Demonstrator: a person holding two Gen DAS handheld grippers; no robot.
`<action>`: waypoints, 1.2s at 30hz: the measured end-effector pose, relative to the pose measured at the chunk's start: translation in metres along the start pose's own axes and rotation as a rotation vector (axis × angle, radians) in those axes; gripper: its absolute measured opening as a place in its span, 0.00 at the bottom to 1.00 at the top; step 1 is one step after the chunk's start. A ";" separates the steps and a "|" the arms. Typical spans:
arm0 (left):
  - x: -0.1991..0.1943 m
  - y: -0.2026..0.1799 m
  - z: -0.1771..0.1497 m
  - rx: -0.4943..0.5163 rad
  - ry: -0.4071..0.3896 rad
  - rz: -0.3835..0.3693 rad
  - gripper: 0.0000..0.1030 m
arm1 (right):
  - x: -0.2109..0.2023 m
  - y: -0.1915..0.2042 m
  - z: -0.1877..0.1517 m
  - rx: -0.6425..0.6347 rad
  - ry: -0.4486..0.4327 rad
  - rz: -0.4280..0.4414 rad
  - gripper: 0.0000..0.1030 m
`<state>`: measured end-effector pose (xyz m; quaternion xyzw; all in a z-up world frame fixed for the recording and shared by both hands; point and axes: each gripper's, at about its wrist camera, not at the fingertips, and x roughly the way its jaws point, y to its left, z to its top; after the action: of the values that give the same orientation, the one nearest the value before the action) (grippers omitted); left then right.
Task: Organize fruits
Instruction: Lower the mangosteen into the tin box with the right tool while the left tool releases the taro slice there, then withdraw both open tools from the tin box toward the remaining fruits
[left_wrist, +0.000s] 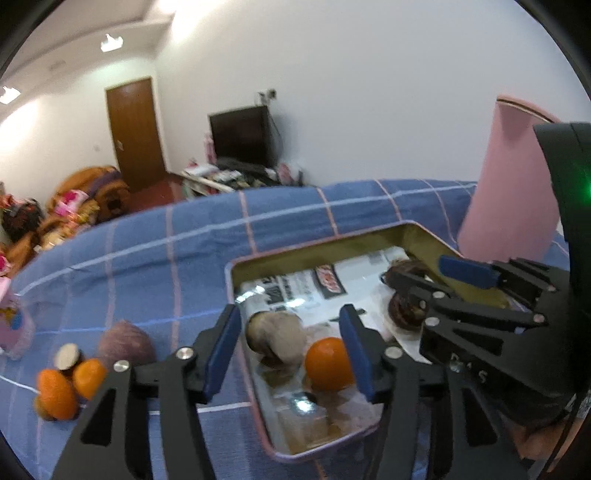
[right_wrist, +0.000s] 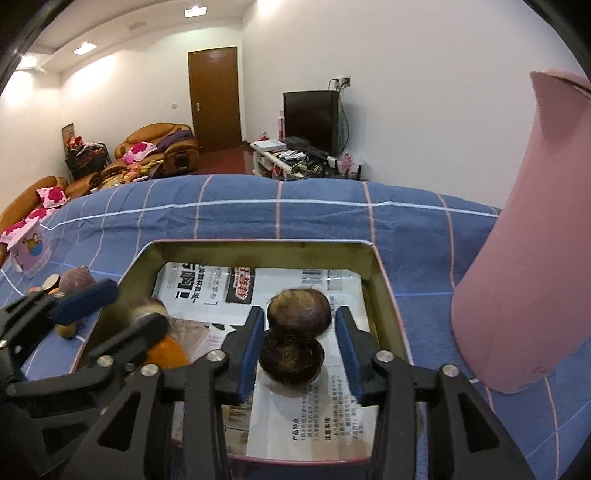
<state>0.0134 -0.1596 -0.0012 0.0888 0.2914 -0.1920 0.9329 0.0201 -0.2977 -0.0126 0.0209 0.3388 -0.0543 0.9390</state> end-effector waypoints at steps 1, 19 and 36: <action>-0.003 0.002 0.000 -0.006 -0.015 0.007 0.66 | -0.001 -0.001 0.000 0.003 -0.006 0.002 0.49; -0.033 0.049 -0.006 -0.097 -0.153 0.210 1.00 | -0.037 0.006 -0.001 0.048 -0.220 -0.095 0.78; -0.053 0.054 -0.023 -0.070 -0.177 0.221 1.00 | -0.060 0.020 -0.016 0.148 -0.250 -0.142 0.78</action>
<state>-0.0159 -0.0874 0.0131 0.0703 0.2028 -0.0846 0.9730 -0.0334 -0.2718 0.0132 0.0589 0.2149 -0.1477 0.9636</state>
